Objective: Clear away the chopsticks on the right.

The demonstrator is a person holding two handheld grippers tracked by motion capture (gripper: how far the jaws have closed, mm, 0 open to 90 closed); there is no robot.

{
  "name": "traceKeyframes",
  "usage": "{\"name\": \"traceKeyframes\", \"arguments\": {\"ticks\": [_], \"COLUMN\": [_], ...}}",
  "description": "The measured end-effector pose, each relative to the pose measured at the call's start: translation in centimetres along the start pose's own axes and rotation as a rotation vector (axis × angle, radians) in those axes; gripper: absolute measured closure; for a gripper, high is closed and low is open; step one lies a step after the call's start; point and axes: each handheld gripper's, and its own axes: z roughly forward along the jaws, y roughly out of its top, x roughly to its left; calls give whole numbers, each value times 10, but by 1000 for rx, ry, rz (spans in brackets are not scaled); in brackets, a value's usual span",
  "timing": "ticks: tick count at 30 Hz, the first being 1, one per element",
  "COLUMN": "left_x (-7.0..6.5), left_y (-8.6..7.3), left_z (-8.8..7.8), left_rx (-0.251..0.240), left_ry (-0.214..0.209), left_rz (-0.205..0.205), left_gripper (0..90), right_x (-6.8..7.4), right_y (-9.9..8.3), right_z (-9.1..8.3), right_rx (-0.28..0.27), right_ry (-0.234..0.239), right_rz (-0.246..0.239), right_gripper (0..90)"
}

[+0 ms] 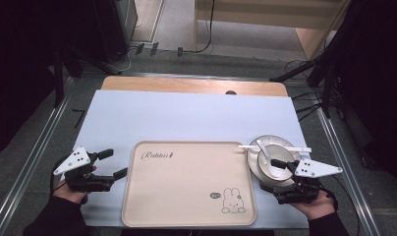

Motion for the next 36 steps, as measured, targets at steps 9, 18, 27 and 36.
{"name": "traceKeyframes", "arguments": {"ticks": [9, 18, 27, 36], "left_x": [0, -1, -1, -1], "left_y": [0, 0, 1, 1], "left_z": [0, -1, 0, -1], "left_rx": [2, 4, 5, 12], "left_ry": [-3, -2, -8, -3], "left_rz": [-6, -8, -16, -19], "left_gripper": [138, 138, 139, 139], "right_x": [0, -2, -3, -3], "right_y": [0, -1, -1, -1], "right_z": [1, 3, 2, 1], "right_rx": [-2, 7, 9, 14], "right_ry": [2, -3, -9, -16], "right_rz": [12, 21, 29, 39], "right_gripper": [148, 148, 148, 148]}}
